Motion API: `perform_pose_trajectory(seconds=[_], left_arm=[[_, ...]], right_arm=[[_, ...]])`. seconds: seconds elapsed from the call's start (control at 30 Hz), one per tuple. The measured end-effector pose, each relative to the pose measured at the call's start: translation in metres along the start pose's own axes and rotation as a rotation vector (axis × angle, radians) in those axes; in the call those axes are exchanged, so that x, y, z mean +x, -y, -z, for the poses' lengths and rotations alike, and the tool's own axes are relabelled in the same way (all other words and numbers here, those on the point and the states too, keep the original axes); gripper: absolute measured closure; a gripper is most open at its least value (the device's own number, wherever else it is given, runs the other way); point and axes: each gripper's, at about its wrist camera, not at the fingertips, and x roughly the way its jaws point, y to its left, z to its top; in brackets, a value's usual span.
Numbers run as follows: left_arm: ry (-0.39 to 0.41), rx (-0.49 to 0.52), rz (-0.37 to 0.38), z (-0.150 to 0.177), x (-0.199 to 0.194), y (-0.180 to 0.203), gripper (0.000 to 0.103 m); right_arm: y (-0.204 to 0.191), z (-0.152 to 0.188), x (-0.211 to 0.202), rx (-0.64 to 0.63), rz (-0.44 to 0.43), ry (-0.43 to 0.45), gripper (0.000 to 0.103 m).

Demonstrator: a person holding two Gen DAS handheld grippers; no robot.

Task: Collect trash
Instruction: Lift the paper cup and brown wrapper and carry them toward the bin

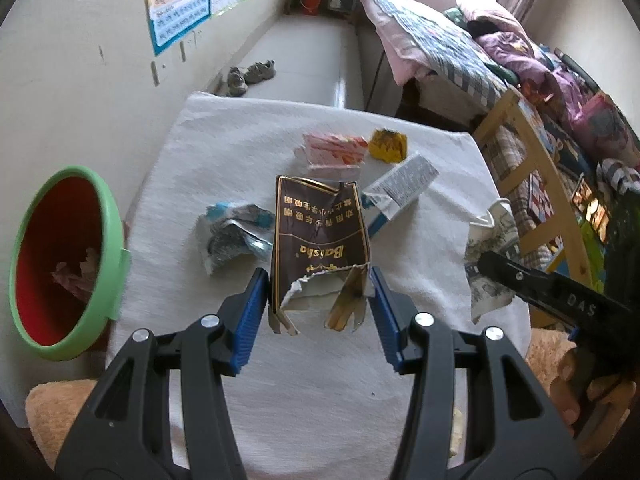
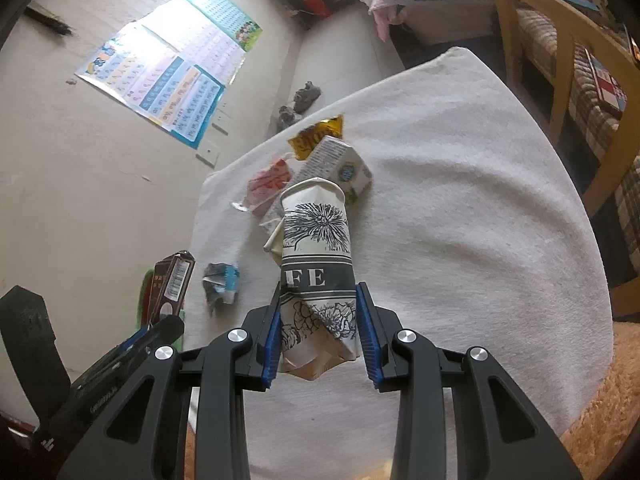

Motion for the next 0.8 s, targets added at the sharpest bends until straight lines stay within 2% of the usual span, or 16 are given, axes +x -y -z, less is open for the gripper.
perform_pose_trajectory(seconds=[0.37, 0.8], left_arm=[[0.07, -0.093, -0.096, -0.001, -0.03, -0.055, 0.054], [0.119, -0.175, -0.149, 0.01, -0.058, -0.101, 0.054]], right_arm=[[-0.056, 0.013, -0.006, -0.11, -0.077, -0.011, 0.07], [-0.119, 0.041, 0.006, -0.261, -0.121, -0.07, 0.07]])
